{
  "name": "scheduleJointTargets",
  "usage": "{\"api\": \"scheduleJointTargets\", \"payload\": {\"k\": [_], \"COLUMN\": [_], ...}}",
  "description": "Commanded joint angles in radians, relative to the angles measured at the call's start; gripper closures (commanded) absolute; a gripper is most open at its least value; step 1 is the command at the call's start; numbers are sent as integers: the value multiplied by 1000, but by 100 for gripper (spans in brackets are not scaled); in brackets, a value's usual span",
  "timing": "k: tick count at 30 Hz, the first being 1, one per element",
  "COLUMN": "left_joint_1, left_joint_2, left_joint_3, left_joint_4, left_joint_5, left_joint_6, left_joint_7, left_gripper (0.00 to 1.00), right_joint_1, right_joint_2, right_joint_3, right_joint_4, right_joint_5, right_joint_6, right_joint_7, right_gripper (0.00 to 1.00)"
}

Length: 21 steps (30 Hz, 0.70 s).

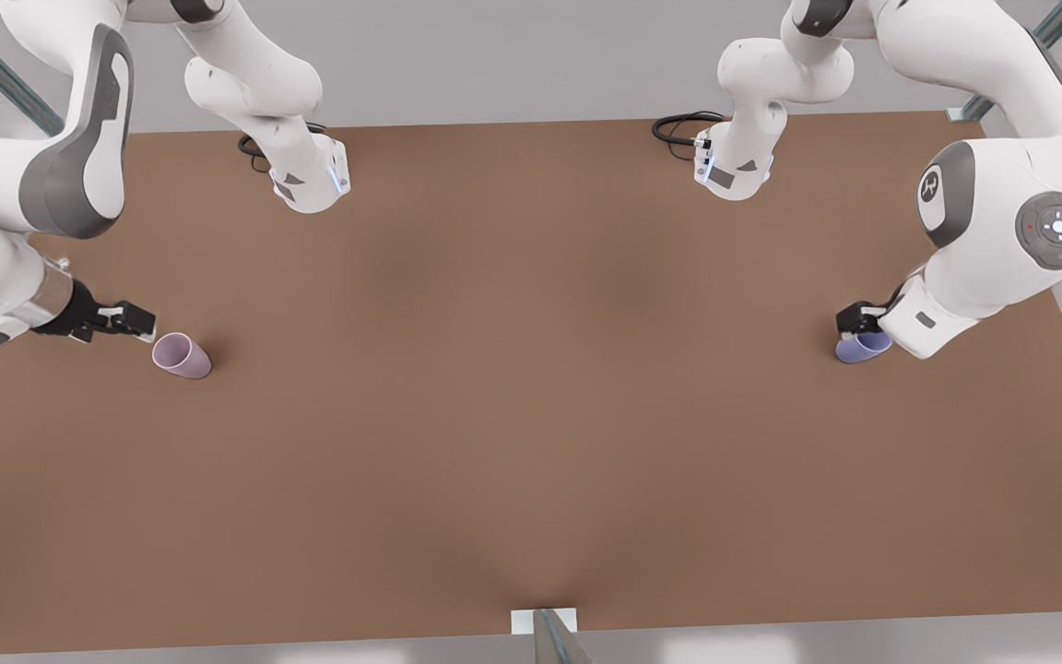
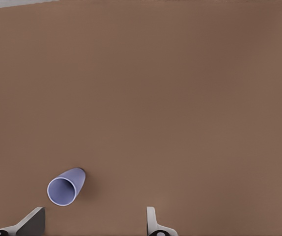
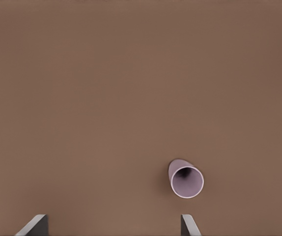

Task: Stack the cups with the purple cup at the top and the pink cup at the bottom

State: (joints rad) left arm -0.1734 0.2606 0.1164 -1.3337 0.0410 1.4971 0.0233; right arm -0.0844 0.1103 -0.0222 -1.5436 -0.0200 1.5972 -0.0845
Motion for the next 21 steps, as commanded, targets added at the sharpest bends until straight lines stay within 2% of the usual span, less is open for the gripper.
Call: {"api": "scheduleJointTargets", "payload": {"k": [1, 4, 8, 10, 13, 16, 21], "left_joint_1": [0, 0, 0, 0, 2, 2, 2], "left_joint_2": [-1, 0, 3, 5, 6, 9, 11], "left_joint_3": [0, 0, 3, 6, 8, 8, 8], "left_joint_4": [-1, -7, -12, -13, -13, -13, -13], "left_joint_5": [4, 4, 2, 2, 0, 2, 2], "left_joint_6": [28, 28, 29, 28, 28, 28, 28], "left_joint_7": [36, 35, 33, 33, 32, 24, 24], "left_gripper": [0, 0, 0, 0, 0, 0, 0], "right_joint_1": [-18, -40, -29, -77, -67, -78, -107], "right_joint_2": [0, -11, -1, 23, 81, 143, 138], "right_joint_3": [8, 7, -113, -116, -182, -188, -189], "right_joint_4": [-6, -101, -234, -276, -280, -328, -461], "right_joint_5": [6, 9, 9, 43, 107, 107, 104], "right_joint_6": [110, 227, 317, 380, 411, 512, 627], "right_joint_7": [-63, -153, -271, -352, -471, -544, -679], "right_gripper": [0, 0, 0, 0, 0, 0, 0]}}
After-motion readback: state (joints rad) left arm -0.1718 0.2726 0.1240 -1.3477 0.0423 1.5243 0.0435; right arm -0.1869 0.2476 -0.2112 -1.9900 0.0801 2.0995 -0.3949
